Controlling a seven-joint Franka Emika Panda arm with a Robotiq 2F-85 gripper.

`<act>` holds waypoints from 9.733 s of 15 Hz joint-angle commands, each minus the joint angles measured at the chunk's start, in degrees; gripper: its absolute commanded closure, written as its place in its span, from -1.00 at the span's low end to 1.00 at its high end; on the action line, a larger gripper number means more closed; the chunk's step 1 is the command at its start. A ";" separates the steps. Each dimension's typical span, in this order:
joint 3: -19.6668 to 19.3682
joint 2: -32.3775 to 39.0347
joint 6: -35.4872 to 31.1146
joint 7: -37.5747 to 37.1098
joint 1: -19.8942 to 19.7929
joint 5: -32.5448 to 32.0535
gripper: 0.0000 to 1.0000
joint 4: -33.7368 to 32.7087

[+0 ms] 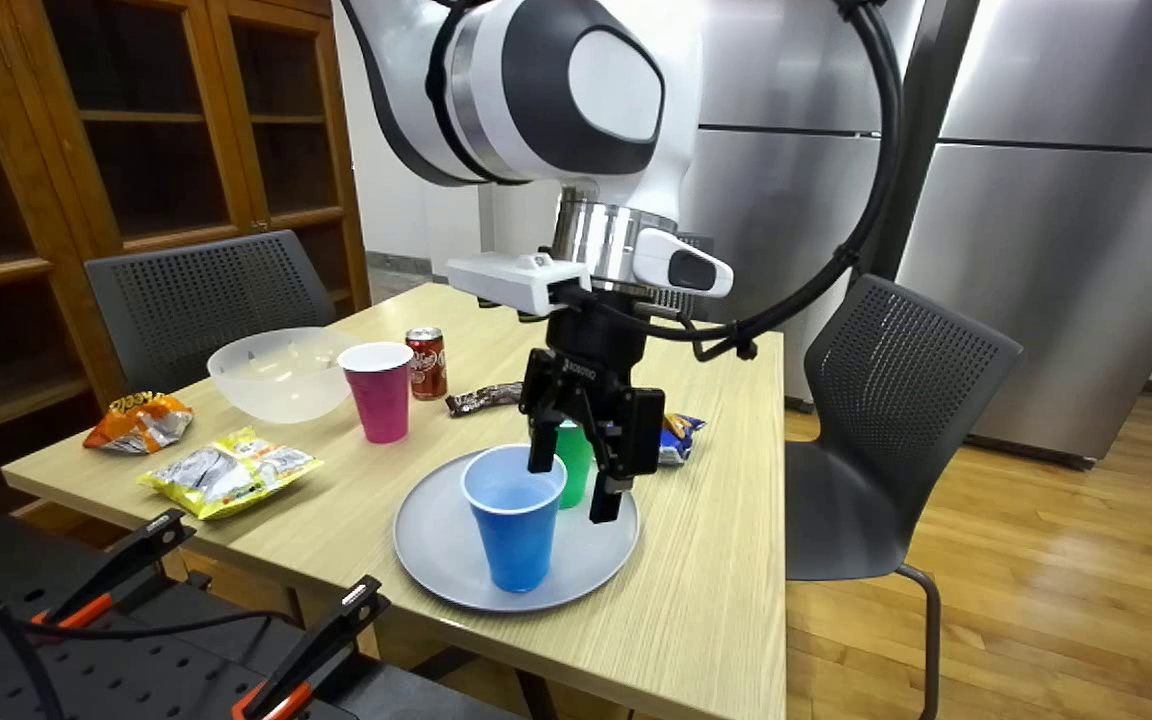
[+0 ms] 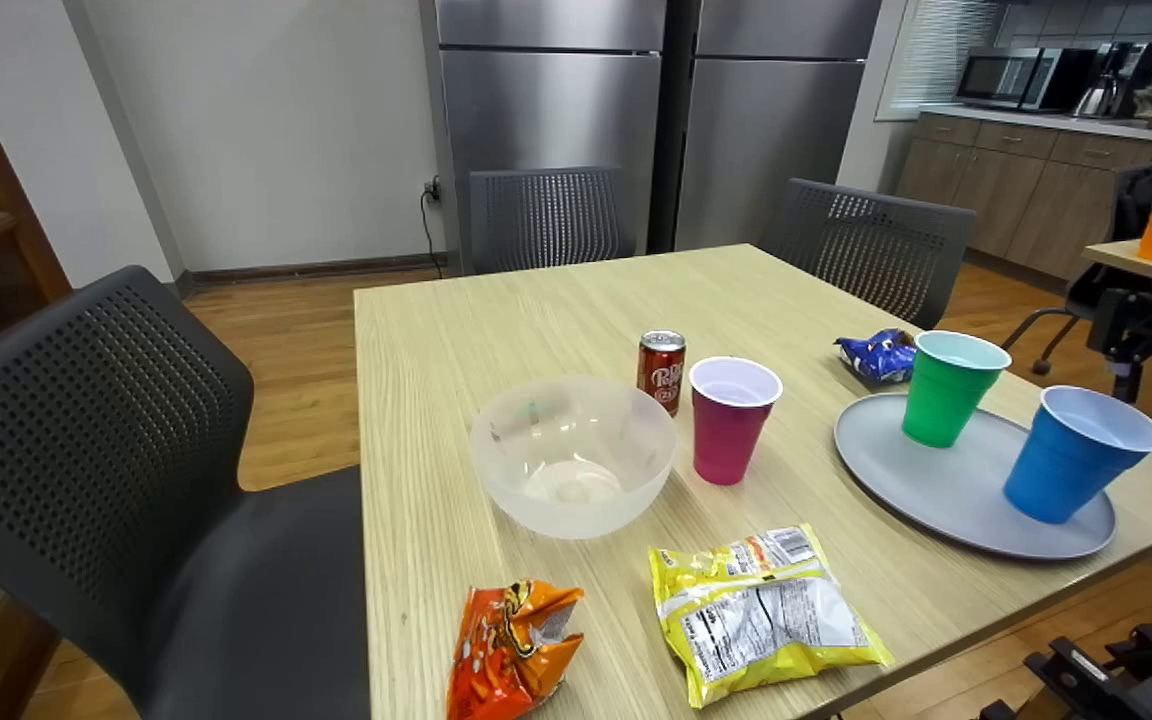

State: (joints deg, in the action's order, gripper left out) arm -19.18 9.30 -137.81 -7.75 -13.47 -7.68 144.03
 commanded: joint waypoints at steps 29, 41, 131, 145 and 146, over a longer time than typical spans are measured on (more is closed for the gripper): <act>19.65 -11.01 1.23 2.41 14.97 -0.88 -1.00 -0.36; 26.11 -7.47 0.73 -0.34 21.35 -2.09 -1.00 -3.45; 18.42 -5.78 -1.43 -5.76 17.20 -4.82 0.98 0.08; 15.67 0.01 0.09 -6.00 15.34 -8.10 0.98 -3.34; 15.47 0.51 0.22 -5.97 15.37 -8.15 0.98 -3.71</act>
State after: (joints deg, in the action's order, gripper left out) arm -3.58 8.25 -139.33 -14.28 2.53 -14.30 142.47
